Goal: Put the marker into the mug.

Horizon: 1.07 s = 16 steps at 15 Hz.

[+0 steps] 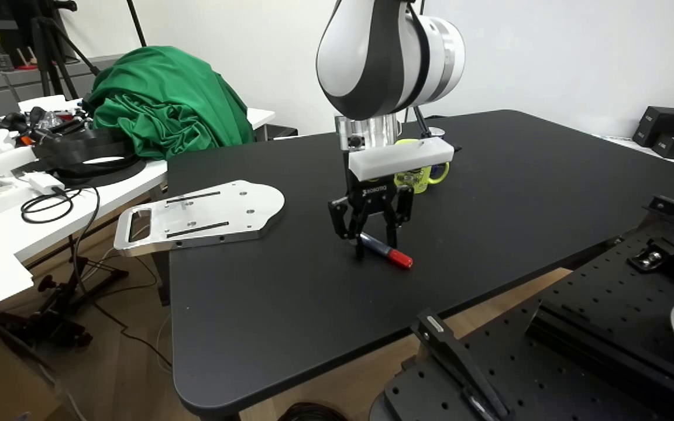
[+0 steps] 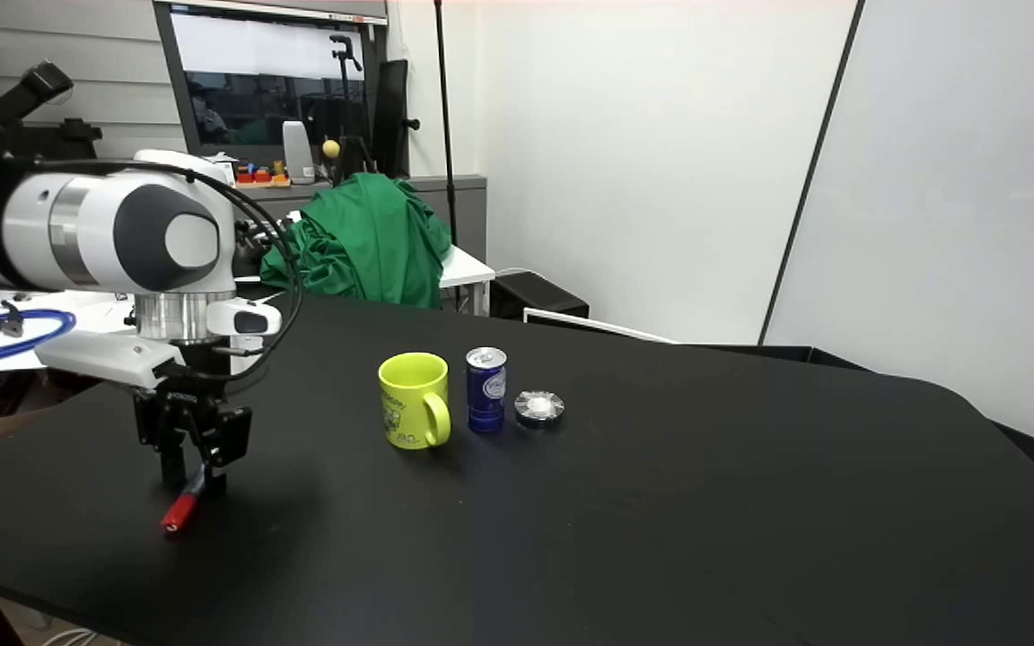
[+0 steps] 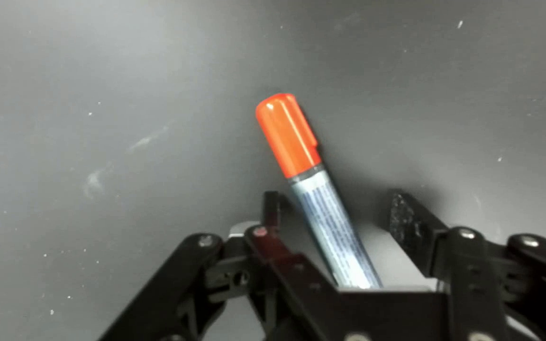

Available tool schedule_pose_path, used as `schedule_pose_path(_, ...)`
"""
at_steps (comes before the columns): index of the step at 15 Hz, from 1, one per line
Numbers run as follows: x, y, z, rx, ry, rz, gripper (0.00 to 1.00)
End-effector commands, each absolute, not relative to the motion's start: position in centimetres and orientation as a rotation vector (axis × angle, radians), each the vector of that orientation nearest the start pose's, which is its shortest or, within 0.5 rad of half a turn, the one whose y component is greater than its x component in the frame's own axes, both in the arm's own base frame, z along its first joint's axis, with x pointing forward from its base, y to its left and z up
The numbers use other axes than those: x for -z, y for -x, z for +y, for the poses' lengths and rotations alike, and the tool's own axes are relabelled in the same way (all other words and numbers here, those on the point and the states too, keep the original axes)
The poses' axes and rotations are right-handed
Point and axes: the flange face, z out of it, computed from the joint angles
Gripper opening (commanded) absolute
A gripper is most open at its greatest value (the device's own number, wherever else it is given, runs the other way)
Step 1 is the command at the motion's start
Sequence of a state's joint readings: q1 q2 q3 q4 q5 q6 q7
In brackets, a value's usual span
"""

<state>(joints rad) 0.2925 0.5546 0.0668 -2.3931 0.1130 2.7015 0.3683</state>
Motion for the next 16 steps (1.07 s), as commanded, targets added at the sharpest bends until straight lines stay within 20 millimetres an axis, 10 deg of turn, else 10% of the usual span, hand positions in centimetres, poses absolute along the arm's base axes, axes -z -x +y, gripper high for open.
schedule_pose_path(1,-7.1,-42.4,16.2,-0.392,3.146,0.177,0.32)
schedule_pose_path(6,-7.8,-43.5,15.8,-0.429,3.123,0.224,0.02)
schedule_pose_path(16,-13.2,-47.9,11.3,-0.618,2.983,0.46,0.06)
